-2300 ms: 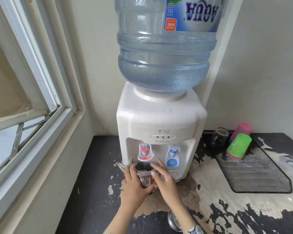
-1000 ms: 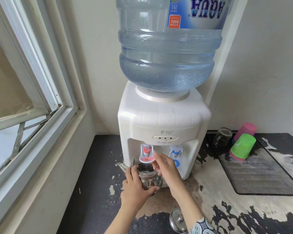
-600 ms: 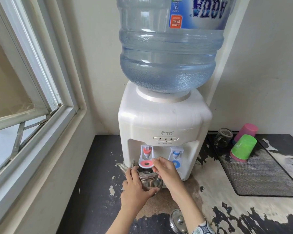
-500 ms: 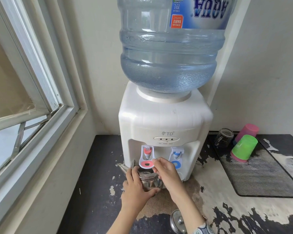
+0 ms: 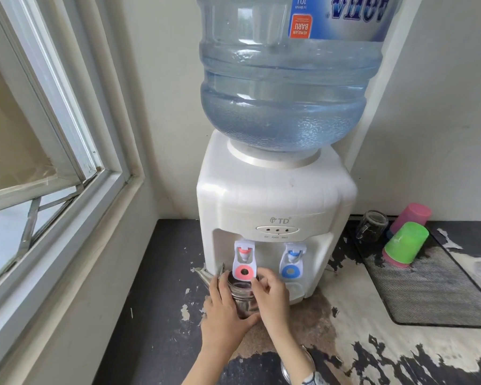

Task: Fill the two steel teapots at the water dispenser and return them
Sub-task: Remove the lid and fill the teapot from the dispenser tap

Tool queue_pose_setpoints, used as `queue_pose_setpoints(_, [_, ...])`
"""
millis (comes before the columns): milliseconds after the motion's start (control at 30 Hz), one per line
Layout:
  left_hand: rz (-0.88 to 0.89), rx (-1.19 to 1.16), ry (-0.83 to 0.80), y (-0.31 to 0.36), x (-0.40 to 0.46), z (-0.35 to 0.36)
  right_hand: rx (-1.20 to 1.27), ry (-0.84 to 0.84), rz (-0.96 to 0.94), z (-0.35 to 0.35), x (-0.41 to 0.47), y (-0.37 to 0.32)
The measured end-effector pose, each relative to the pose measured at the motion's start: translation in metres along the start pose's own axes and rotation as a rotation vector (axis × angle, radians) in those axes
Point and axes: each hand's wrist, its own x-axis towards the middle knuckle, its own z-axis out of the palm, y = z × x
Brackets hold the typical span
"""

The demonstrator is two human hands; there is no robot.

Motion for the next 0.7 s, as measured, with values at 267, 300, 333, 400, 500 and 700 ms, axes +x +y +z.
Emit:
queue_pose_setpoints(267, [0.037,-0.025,0.044,-0.007,0.000,0.004,0.100,0.251,0.223,0.009,-0.014,0.014])
queue_pose_setpoints(300, [0.043,-0.028,0.051,-0.008,0.000,0.006,0.102,0.171,0.324,0.007,-0.014,0.018])
queue_pose_setpoints(333, [0.047,-0.034,0.057,-0.009,0.000,0.007,0.105,0.075,0.411,0.004,-0.014,0.019])
queue_pose_setpoints(400, [0.063,-0.042,0.068,-0.013,-0.001,0.009,0.197,-0.100,0.503,0.001,-0.015,0.023])
queue_pose_setpoints(500, [0.083,-0.051,0.080,-0.019,-0.005,0.013,0.389,-0.236,0.519,0.001,-0.021,0.031])
queue_pose_setpoints(700, [0.100,-0.115,0.102,-0.032,-0.022,0.019,0.402,-0.271,0.502,-0.002,-0.041,0.044])
